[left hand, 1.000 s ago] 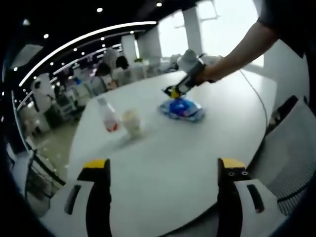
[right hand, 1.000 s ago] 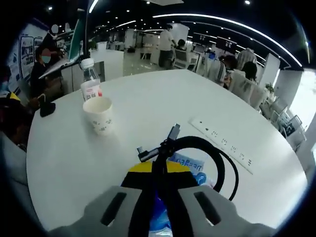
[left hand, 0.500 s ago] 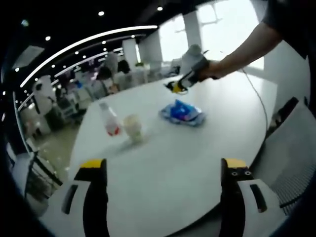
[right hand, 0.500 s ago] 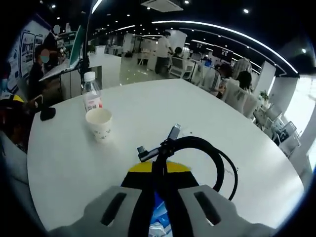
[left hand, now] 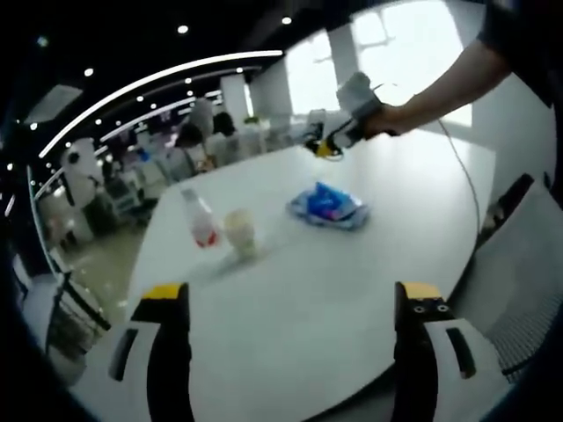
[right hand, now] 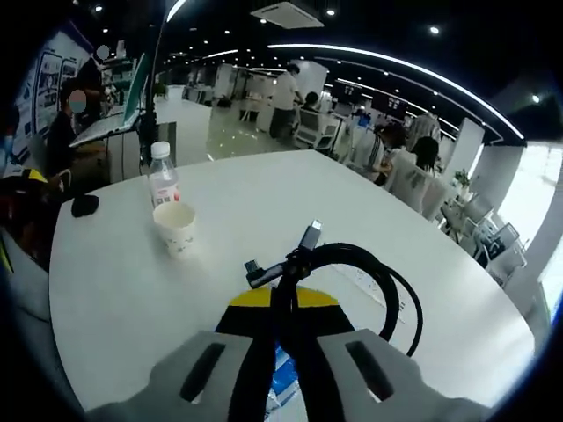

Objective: Arrange the tabletop items into an orderly group along one side of the table until the central work area is clear of visible clutter.

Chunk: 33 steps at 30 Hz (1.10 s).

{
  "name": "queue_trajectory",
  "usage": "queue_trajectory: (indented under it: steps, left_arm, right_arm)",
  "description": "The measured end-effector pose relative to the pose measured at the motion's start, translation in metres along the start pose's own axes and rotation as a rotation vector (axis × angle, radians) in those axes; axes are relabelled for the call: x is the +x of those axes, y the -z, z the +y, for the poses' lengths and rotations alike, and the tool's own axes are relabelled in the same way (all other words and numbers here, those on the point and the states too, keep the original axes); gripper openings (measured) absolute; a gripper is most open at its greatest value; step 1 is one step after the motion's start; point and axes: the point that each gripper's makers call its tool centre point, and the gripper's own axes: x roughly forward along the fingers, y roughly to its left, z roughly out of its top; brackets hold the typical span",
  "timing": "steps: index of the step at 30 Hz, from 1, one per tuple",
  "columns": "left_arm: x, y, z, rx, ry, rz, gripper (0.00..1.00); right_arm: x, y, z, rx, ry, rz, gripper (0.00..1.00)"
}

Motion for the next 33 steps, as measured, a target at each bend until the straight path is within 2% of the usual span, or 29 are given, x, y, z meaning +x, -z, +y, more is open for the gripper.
queue_trajectory:
  steps: [6, 20, 33]
  left_arm:
    - [0.0, 0.001, -0.001, 0.004, 0.005, 0.002, 0.96]
    - [0.0, 0.001, -0.001, 0.01, 0.005, -0.002, 1.0]
    - [-0.001, 0.003, 0.0, 0.006, 0.002, 0.006, 1.0]
  right_arm:
    - [-0.016, -0.001, -0.006, 0.003, 0.024, -0.006, 0.04]
    - [-0.044, 0.01, -0.022, 0.004, 0.069, 0.01, 0.04]
    - [-0.065, 0.026, -0.021, 0.016, 0.098, 0.037, 0.04]
